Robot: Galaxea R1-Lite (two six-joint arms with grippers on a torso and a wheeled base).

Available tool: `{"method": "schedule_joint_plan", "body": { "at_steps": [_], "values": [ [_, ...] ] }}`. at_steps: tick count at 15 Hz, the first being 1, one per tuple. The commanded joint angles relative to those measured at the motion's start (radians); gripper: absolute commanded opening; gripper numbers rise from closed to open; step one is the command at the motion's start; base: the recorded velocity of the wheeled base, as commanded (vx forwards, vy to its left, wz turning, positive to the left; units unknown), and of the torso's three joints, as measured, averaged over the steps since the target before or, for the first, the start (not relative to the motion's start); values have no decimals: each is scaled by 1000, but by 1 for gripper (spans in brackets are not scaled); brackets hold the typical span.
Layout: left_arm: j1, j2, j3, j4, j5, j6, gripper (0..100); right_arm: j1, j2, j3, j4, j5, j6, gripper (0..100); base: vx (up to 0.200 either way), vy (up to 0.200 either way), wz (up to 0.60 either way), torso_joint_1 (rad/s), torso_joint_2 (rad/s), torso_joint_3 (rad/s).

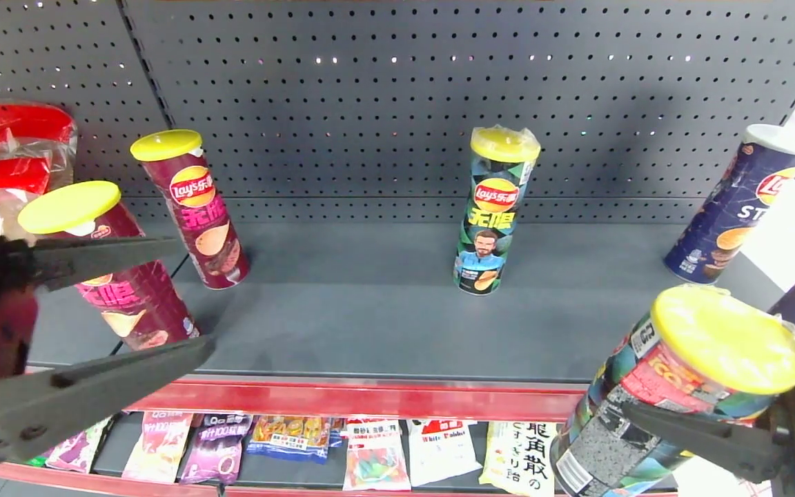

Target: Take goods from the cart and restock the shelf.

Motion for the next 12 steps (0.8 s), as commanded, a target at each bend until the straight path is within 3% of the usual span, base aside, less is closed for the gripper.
{"method": "schedule_joint_plan", "body": {
  "at_steps": [1, 5, 9, 10, 12],
  "values": [
    [-76, 308, -178, -24, -66, 6, 100, -1, 3, -3, 0, 0, 0, 0, 0, 0, 0, 0, 0, 0],
    [-90, 457, -289, -64, -66, 13, 100, -2, 6, -9, 0, 0, 0, 0, 0, 0, 0, 0, 0, 0],
    [-103, 631, -396, -132, -76, 47, 100, -4, 22, -27, -2, 0, 0, 0, 0, 0, 0, 0, 0, 0],
    [-103, 683, -436, -159, -117, 59, 100, -4, 28, -38, -2, 0, 0, 0, 0, 0, 0, 0, 0, 0],
    [-102, 732, -485, -182, -128, 67, 100, -2, 28, -40, -2, 0, 0, 0, 0, 0, 0, 0, 0, 0]
  ]
}}
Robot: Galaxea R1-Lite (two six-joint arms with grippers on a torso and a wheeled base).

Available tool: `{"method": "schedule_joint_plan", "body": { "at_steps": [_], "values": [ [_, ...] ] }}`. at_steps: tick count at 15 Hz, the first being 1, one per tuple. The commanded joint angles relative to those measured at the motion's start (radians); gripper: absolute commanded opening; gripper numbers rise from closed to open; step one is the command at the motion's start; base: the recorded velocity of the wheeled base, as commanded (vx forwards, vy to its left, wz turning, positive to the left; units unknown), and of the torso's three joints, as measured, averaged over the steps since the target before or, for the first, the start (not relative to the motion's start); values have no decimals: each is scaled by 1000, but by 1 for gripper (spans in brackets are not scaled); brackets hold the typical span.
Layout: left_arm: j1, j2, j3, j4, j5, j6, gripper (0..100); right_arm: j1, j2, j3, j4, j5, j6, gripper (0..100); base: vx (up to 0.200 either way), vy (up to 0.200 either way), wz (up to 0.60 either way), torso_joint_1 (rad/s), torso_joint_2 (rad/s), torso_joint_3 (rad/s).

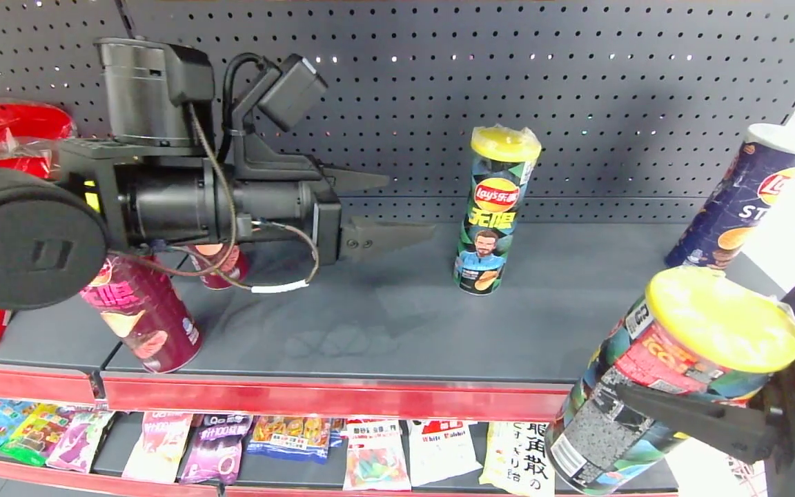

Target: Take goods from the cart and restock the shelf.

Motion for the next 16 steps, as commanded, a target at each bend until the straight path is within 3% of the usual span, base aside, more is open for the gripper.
{"method": "schedule_joint_plan", "body": {
  "at_steps": [1, 7, 12, 16],
  "values": [
    [-1, 106, -78, -6, -6, 3, 100, 0, 4, -2, -1, 1, -1, 0, 0, 0, 0, 0, 0, 0],
    [0, 250, -250, -6, -56, 5, 100, 0, -1, -8, -1, 1, -1, 0, 0, 0, 0, 0, 0, 0],
    [11, 339, -368, -5, -63, 5, 100, 0, -5, -8, -1, -1, -1, 0, 0, 0, 0, 0, 0, 0],
    [8, 382, -422, -3, -92, 5, 100, 0, -2, -10, -1, -1, -1, 0, 0, 0, 0, 0, 0, 0]
  ]
}}
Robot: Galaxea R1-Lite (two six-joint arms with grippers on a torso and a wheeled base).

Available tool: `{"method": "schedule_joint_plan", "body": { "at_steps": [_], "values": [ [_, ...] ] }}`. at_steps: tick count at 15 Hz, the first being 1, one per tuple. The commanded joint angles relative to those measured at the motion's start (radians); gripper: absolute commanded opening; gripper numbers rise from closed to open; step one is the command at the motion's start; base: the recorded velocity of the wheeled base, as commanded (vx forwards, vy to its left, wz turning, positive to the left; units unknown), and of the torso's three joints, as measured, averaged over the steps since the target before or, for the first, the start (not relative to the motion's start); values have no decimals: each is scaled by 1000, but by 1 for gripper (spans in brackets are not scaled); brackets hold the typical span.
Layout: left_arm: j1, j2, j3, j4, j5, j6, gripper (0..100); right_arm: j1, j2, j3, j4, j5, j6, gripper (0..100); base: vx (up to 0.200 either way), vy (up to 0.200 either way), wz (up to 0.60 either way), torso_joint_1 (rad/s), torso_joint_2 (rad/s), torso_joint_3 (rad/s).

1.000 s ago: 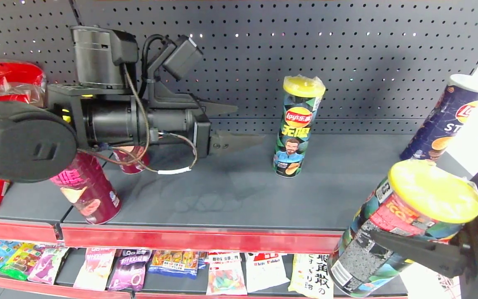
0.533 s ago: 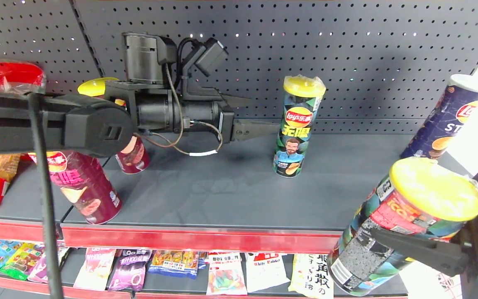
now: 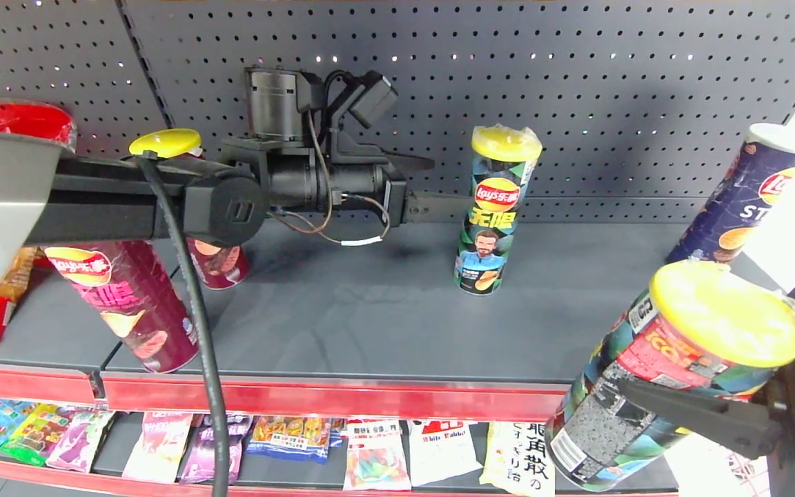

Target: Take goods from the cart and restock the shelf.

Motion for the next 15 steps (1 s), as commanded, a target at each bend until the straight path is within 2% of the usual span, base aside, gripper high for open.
{"method": "schedule_joint_plan", "body": {
  "at_steps": [1, 8, 15],
  "values": [
    [-3, 30, -22, 0, -6, 0, 100, 1, 1, 1, 0, 0, -1, 0, 0, 0, 0, 0, 0, 0],
    [-32, 75, -82, 9, -27, 0, 100, 1, 3, 1, 0, 2, -1, 0, 0, 0, 0, 0, 0, 0],
    [-61, 168, -216, 9, -30, -3, 100, 1, 1, -1, -2, 0, -1, 0, 0, 0, 0, 0, 0, 0]
  ]
}}
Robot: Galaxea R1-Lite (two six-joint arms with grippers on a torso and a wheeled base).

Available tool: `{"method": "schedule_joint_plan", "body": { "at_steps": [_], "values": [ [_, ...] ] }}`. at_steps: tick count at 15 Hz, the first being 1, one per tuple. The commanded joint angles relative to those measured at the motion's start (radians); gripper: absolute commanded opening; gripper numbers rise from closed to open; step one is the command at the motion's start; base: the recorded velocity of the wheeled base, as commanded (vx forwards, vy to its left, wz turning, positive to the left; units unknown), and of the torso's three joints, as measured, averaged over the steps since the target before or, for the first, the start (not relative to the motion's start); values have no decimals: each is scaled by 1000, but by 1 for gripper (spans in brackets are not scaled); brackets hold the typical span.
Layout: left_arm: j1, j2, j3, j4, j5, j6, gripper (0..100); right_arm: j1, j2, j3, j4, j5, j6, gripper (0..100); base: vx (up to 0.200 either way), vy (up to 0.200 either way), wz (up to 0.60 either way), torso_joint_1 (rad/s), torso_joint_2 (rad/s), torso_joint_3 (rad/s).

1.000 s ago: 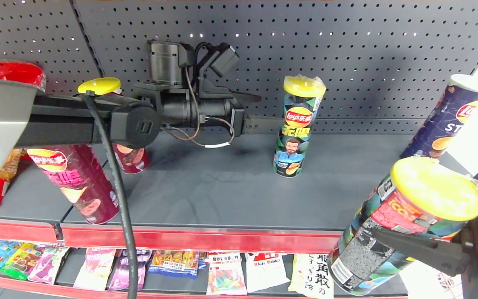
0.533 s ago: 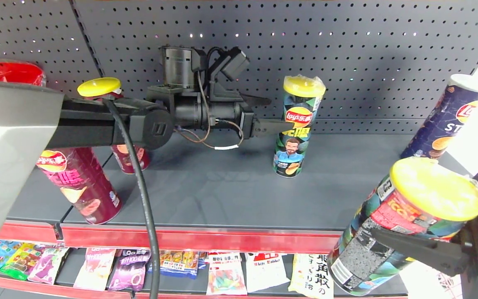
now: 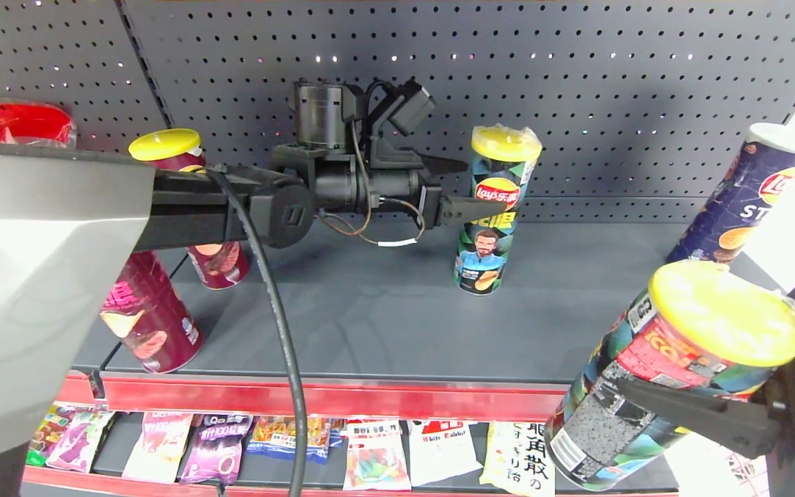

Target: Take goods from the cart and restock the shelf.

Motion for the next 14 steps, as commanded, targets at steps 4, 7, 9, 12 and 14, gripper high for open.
{"method": "schedule_joint_plan", "body": {
  "at_steps": [4, 7, 9, 12, 14],
  "values": [
    [-29, 71, -89, 1, -15, -10, 100, -4, -5, 1, -1, 0, 0, 0, 0, 0, 0, 0, 0, 0],
    [-34, 77, -92, 1, -13, -17, 100, -4, -5, 1, 1, 0, -1, 0, 0, 0, 0, 0, 0, 0],
    [-34, 77, -92, -1, -7, -17, 100, -4, -5, 2, 1, 0, 0, 0, 0, 0, 0, 0, 0, 0],
    [-34, 77, -91, 2, -2, -19, 0, -4, -5, 2, 1, 0, 0, 0, 0, 0, 0, 0, 0, 0],
    [-37, 76, -91, 1, -2, -33, 0, -4, -5, 2, 1, 0, 0, 0, 0, 0, 0, 0, 0, 0]
  ]
}}
